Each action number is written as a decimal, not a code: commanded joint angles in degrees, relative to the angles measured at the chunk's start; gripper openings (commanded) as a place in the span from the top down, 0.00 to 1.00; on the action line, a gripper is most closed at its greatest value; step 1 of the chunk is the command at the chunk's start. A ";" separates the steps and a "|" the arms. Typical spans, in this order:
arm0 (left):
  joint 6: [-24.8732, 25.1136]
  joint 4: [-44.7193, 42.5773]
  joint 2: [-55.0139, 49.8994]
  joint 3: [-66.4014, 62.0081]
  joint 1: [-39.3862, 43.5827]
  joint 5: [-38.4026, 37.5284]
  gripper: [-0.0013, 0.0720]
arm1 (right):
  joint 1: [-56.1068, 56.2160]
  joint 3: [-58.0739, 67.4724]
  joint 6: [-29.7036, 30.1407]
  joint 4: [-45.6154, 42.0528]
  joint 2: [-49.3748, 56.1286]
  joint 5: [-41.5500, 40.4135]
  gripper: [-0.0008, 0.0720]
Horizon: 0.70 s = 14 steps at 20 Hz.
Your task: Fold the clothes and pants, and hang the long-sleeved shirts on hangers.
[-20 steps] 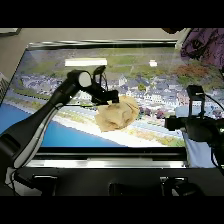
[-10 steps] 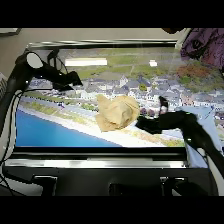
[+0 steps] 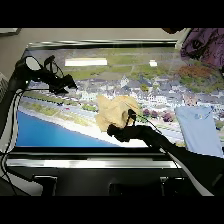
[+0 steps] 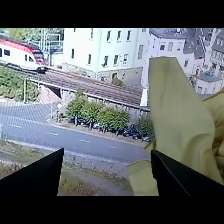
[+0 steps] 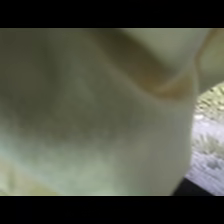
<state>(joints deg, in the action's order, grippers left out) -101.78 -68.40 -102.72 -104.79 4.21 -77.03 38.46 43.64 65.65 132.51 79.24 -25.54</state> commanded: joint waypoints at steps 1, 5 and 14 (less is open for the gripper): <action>0.02 0.59 -1.49 0.07 -0.07 -0.09 0.14 | 2.10 -0.07 -4.20 0.13 1.79 9.38 0.45; 0.09 3.63 -2.82 0.07 -0.07 -0.07 0.14 | 2.10 -0.07 -5.33 -0.61 3.19 10.05 0.53; 5.38 10.64 -9.84 0.07 4.50 1.53 0.14 | 0.66 -0.02 -7.23 -6.58 0.63 5.75 0.95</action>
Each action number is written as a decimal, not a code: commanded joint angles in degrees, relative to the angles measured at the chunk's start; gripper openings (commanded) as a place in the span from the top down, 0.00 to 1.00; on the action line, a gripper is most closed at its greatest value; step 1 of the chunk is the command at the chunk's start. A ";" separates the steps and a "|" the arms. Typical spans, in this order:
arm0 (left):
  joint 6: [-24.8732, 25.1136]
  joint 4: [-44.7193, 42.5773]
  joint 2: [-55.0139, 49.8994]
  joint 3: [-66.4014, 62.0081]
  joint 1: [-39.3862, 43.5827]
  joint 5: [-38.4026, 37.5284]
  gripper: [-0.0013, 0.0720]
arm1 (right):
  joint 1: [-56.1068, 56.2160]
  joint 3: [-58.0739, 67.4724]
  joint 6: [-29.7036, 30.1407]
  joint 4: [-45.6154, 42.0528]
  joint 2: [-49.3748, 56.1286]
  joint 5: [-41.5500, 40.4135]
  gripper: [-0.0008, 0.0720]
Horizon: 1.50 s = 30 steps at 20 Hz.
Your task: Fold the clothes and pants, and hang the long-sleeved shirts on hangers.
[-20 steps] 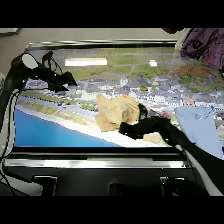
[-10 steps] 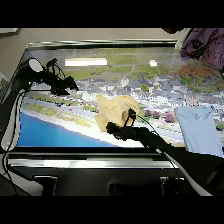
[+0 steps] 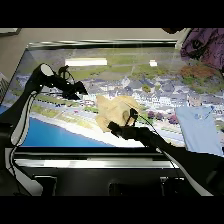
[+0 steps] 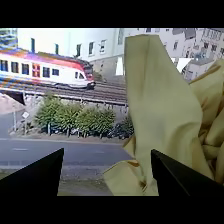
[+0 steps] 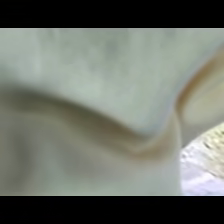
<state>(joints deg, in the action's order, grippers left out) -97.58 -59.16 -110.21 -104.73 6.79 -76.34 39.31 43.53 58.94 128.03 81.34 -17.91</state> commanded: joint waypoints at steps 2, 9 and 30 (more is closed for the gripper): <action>1.16 1.38 -4.13 0.00 3.87 2.38 0.14 | -0.20 0.09 -1.75 -4.85 -3.28 -3.04 0.95; 1.05 4.94 -9.31 0.00 9.18 9.99 0.17 | -0.17 0.09 -4.79 -12.98 -9.99 -8.74 0.95; -0.59 -20.04 49.46 -11.80 -17.68 6.03 0.97 | -0.17 46.51 -13.05 -85.57 -43.71 -56.98 0.95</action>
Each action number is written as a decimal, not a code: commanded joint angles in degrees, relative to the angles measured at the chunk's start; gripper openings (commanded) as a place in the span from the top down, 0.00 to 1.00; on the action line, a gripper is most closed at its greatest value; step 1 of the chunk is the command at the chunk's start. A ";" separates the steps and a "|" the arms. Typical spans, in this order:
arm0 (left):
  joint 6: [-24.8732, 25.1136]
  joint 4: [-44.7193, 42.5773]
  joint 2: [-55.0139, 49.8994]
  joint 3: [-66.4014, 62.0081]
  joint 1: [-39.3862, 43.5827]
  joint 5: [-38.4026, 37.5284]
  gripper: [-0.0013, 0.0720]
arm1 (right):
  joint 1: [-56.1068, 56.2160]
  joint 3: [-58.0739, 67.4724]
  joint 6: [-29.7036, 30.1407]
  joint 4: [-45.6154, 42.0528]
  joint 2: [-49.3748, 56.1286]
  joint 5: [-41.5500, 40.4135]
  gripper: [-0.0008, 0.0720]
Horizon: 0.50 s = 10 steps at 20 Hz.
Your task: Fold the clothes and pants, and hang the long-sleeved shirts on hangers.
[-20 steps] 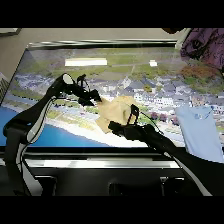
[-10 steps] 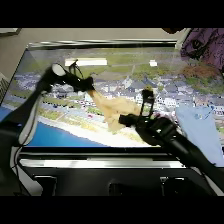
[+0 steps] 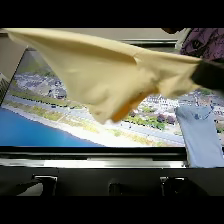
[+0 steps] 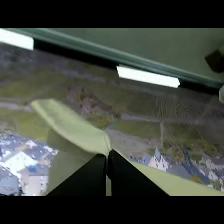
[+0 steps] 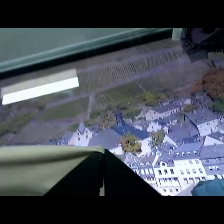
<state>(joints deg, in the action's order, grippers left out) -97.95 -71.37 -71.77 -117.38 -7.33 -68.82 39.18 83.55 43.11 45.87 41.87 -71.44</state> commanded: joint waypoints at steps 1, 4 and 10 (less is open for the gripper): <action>-0.24 -9.55 14.34 1.40 -3.78 -2.62 0.97 | -0.04 7.50 2.73 -3.15 -5.46 -3.39 0.95; -4.04 -13.86 20.50 2.45 -3.78 -5.57 0.97 | -0.04 8.33 2.54 -3.37 -6.40 -2.05 0.95; -4.13 -11.41 15.56 7.69 -3.52 -5.53 0.97 | -0.11 8.33 -5.27 -10.36 7.32 -2.89 0.95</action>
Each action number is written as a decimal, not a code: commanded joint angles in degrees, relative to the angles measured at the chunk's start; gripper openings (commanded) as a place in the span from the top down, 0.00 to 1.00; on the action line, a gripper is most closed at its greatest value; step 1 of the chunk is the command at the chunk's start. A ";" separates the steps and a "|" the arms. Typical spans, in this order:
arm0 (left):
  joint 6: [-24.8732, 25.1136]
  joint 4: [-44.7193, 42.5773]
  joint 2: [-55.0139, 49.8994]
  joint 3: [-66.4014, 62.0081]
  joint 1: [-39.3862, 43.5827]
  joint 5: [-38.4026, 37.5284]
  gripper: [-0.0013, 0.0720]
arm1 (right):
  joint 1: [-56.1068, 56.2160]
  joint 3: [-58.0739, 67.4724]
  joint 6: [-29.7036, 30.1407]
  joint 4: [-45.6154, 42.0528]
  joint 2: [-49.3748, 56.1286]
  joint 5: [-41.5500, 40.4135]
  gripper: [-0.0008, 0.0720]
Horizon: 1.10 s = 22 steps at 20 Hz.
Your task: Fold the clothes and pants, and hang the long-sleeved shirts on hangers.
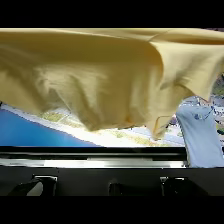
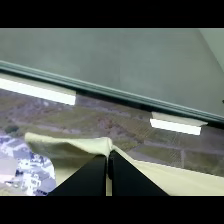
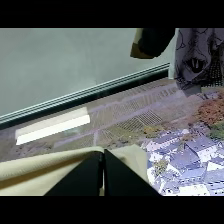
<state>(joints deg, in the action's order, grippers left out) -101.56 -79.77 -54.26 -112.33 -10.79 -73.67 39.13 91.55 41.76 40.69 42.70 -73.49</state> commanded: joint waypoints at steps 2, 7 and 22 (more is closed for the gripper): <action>-0.72 -2.67 -7.28 5.84 0.22 0.04 0.97 | -0.22 0.33 -8.39 -7.30 14.08 0.31 0.95; -1.09 -3.34 -26.25 9.20 1.77 8.09 0.97 | -20.68 0.33 -14.51 27.74 33.00 22.60 0.95; -0.02 -1.68 -53.59 5.95 5.68 9.22 0.33 | -32.61 0.33 23.06 69.75 54.31 24.13 0.49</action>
<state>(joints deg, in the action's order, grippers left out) -102.43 -82.17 -108.18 -104.49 -3.92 -58.15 8.93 91.83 53.52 103.70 99.09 -42.41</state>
